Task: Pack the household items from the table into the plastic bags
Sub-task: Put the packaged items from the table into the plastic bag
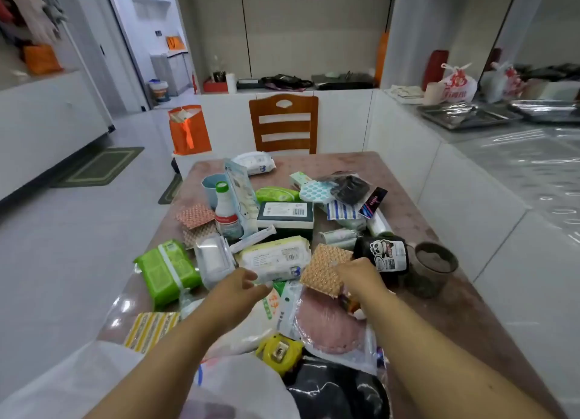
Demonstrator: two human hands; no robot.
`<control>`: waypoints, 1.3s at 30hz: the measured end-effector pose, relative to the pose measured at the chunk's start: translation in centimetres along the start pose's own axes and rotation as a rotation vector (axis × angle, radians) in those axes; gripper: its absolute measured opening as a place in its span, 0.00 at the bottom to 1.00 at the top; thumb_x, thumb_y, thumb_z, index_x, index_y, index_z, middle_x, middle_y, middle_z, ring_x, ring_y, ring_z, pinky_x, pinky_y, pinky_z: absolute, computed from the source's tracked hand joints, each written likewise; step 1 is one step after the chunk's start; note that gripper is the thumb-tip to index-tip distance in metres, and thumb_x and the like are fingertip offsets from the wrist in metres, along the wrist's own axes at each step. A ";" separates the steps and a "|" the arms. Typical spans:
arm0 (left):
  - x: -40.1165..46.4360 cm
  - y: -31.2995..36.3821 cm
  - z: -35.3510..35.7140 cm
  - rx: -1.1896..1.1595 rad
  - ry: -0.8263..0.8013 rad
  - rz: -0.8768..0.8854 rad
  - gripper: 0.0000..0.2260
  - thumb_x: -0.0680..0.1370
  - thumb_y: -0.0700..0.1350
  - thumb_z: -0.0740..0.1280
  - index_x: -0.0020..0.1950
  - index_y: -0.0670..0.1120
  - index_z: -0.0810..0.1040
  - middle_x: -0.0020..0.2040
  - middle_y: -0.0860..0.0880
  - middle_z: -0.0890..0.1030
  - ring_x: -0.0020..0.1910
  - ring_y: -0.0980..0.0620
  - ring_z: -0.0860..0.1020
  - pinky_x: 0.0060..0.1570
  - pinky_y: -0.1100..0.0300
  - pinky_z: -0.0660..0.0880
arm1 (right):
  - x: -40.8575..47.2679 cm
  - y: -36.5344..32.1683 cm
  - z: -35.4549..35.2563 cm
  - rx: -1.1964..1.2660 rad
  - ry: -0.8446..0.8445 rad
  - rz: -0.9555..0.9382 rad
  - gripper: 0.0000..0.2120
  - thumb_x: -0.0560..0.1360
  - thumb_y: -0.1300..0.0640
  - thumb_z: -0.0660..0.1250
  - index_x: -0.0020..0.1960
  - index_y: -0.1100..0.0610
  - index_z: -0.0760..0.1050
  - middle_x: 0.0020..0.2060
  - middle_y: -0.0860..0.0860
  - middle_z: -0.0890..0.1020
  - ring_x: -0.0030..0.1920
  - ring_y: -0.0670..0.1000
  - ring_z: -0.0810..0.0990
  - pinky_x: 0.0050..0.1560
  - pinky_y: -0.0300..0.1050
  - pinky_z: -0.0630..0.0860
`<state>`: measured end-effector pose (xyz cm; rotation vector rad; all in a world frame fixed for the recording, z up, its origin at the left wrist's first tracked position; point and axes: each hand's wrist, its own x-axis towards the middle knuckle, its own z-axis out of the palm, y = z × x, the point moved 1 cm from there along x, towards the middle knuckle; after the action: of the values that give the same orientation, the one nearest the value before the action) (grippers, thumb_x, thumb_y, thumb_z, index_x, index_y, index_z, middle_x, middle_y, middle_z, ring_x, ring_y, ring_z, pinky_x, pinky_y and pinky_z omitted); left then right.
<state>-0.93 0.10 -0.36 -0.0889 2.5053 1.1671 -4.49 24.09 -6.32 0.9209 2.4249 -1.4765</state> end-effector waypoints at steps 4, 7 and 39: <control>2.2 0.3 1.0 -0.064 -0.014 -0.064 0.21 0.77 0.52 0.65 0.66 0.44 0.72 0.62 0.43 0.77 0.57 0.46 0.76 0.61 0.47 0.74 | 1.3 -0.3 0.6 -0.097 0.092 0.093 0.24 0.70 0.46 0.69 0.58 0.62 0.74 0.52 0.58 0.82 0.51 0.60 0.80 0.47 0.46 0.75; 3.5 0.2 2.2 -0.056 0.015 -0.096 0.17 0.79 0.50 0.62 0.64 0.43 0.73 0.59 0.44 0.77 0.57 0.44 0.76 0.61 0.46 0.74 | 1.4 -0.6 1.8 -0.221 0.154 0.091 0.32 0.67 0.41 0.71 0.63 0.61 0.72 0.58 0.58 0.79 0.58 0.61 0.77 0.58 0.51 0.74; 6.3 1.6 9.1 -0.036 -0.141 -0.261 0.37 0.65 0.57 0.77 0.68 0.39 0.71 0.65 0.42 0.75 0.60 0.42 0.75 0.57 0.52 0.73 | -2.6 4.3 -0.5 -0.553 -0.017 -0.371 0.21 0.69 0.44 0.73 0.57 0.55 0.77 0.50 0.52 0.82 0.51 0.53 0.79 0.48 0.45 0.75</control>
<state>-4.32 8.57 -6.75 -0.3220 2.2699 1.0719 0.21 24.78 -8.19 0.3534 2.8652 -0.7890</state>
